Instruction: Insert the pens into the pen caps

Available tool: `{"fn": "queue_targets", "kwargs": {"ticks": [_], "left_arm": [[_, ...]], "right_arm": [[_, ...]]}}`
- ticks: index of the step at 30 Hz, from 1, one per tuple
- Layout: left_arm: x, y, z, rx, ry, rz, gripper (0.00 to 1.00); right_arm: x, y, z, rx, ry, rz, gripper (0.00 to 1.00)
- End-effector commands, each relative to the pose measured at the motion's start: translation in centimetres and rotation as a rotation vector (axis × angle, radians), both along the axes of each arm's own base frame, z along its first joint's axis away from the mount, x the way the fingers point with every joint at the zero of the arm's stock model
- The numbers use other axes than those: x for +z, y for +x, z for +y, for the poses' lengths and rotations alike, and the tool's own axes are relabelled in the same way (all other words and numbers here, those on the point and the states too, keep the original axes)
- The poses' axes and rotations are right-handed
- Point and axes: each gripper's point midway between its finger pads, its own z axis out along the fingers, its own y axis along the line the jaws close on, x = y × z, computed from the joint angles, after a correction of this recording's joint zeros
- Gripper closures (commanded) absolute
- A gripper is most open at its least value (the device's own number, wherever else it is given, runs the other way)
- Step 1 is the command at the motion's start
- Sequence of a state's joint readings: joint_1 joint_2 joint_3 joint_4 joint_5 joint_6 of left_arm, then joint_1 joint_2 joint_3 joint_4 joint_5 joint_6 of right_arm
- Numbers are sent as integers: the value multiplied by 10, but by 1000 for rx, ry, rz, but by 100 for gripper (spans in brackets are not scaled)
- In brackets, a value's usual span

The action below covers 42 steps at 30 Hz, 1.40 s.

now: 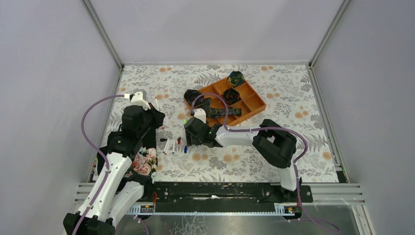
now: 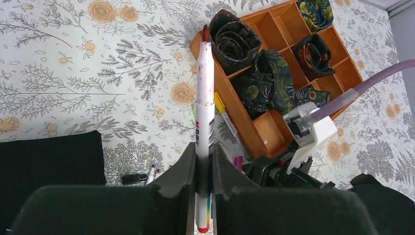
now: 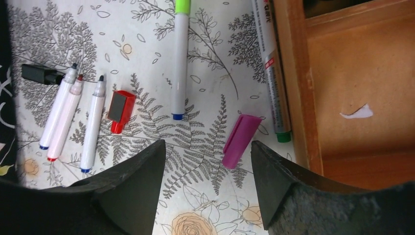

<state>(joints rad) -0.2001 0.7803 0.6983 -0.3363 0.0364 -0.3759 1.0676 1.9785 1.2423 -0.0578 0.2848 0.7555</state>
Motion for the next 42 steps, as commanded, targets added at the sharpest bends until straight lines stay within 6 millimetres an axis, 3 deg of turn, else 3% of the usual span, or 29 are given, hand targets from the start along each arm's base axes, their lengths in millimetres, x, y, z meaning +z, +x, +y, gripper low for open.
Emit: {"fn": "queue_targets", "kwargs": {"ticks": [1,10,18,22,25,27,29,34,37,42], "left_arm": [[7,4,3,6,6,-40,100],[7,2,2,3,2,-42,100],[8,1,0,-11,-5,-46,100],[6,-1,-8,-52,-17,-34,100],[8,-2,-19,-101,-58,-38,100],[11,-4,-28,-144,-98,-50,100],[14,-7,-39,-190,-145,-65,100],[12,-19,-71,-318,-248,-72,100],[24,-32,-97,-475,-315,-122,100],[48,-68,-132,-768,-417,-178,100]], "right_arm": [[-15,10,-28,-50,-162,-15,32],[-31,12,-46,-48,-286,-24,56],[-44,14,-49,-22,-376,-9,66],[-41,9,-49,-22,-362,16,81],[-28,5,-47,-19,-321,21,92],[-12,4,-45,-18,-286,17,100],[9,4,-42,-18,-230,9,100],[86,23,-47,-56,-13,-46,100],[131,41,-50,-55,121,-86,100],[217,50,-45,-36,390,-161,100]]}}
